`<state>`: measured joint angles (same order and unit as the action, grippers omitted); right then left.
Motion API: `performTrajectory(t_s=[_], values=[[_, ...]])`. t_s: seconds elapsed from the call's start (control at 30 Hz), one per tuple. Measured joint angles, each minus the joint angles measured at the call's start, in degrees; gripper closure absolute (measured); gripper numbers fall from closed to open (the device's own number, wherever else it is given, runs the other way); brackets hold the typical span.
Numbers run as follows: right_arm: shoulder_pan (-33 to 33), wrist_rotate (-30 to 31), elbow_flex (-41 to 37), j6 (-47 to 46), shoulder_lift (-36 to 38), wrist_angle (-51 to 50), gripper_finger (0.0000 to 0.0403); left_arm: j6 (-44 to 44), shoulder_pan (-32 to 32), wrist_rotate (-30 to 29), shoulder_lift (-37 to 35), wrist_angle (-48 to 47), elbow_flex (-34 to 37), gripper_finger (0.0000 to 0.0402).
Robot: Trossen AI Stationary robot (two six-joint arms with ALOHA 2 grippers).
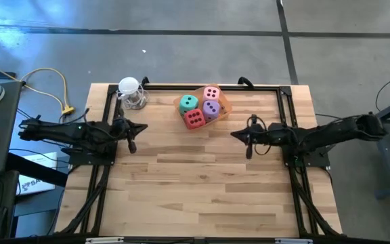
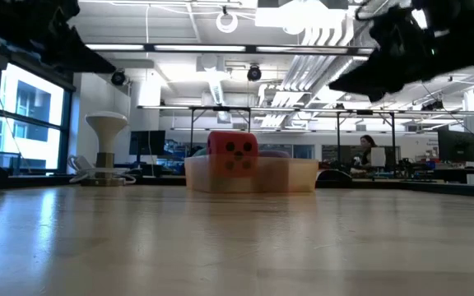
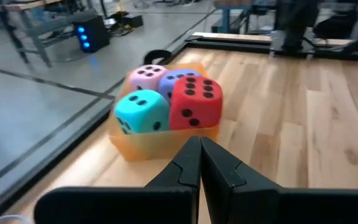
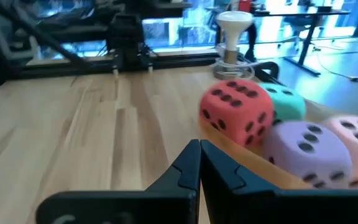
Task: Pick & Place Dice
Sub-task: Return to Home Position
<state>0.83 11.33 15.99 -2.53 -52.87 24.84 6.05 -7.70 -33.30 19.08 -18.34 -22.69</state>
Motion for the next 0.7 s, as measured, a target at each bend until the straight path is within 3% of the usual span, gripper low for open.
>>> performTrajectory(t_s=[0.17, 0.3, 0.5, 0.7], values=[[-3.5, -1.1, -7.5, -3.2, 1.5, 7.9, 0.0401, -0.4, 0.0, 3.1, -2.5, 4.8, 5.9, 0.0401], [-4.1, -2.8, -8.8, -6.1, 5.3, 1.3, 0.0401, -0.4, 0.0, 3.3, -4.0, 4.7, 6.4, 0.0401], [-3.9, -1.4, -8.7, -6.4, 17.3, -10.6, 0.0401, -1.5, 0.0, 3.9, -7.0, 4.7, 6.4, 0.0401], [-3.9, -1.9, -8.7, -5.6, 27.5, -15.7, 0.0401, -1.6, 0.0, 3.8, -8.5, 4.2, 6.4, 0.0401]])
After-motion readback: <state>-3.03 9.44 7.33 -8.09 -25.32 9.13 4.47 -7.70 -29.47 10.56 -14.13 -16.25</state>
